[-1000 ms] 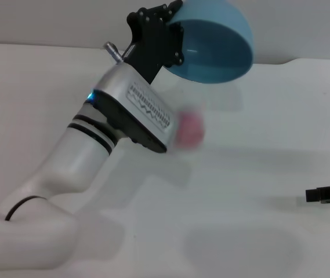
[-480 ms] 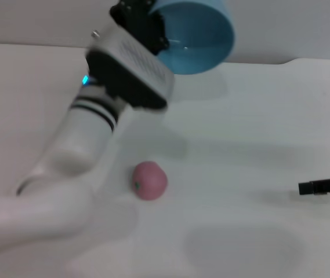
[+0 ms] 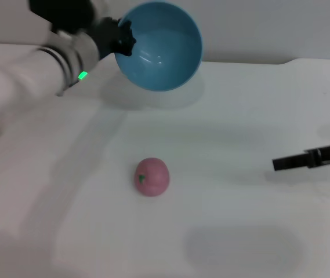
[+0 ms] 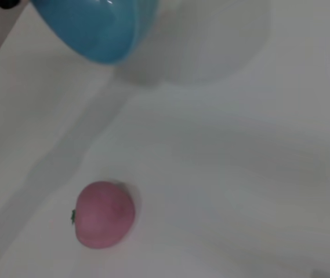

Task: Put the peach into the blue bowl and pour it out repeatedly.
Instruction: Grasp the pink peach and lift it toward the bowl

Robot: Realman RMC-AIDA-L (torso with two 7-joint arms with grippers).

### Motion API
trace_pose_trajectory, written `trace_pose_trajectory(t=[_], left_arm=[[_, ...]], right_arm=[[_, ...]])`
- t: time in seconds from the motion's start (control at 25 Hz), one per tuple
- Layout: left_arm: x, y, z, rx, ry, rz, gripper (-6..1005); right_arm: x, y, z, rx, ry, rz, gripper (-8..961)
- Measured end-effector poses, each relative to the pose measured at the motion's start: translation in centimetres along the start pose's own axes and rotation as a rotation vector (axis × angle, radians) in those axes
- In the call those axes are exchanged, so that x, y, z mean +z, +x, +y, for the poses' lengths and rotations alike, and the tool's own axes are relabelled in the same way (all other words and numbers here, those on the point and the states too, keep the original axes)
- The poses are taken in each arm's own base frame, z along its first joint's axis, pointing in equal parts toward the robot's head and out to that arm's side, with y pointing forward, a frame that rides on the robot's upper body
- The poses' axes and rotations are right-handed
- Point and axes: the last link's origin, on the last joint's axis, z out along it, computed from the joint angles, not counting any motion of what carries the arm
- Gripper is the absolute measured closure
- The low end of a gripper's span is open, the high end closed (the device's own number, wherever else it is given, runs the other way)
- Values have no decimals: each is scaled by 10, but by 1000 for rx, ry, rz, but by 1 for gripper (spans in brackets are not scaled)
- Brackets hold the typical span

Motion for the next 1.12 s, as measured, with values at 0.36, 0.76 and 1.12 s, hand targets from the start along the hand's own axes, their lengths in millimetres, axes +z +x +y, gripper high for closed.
trace_pose_trajectory(t=[0.36, 0.76, 1.12], left_arm=[[-27, -7, -72, -301, -157, -206, 1000], [-66, -19, -107, -281, -137, -560, 1000], [-74, -23, -80, -234, -237, -709, 1000]], right_arm=[[22, -38, 28, -180, 24, -4, 465], [65, -63, 76, -382, -100, -60, 464], [110, -52, 108, -567, -186, -42, 463]])
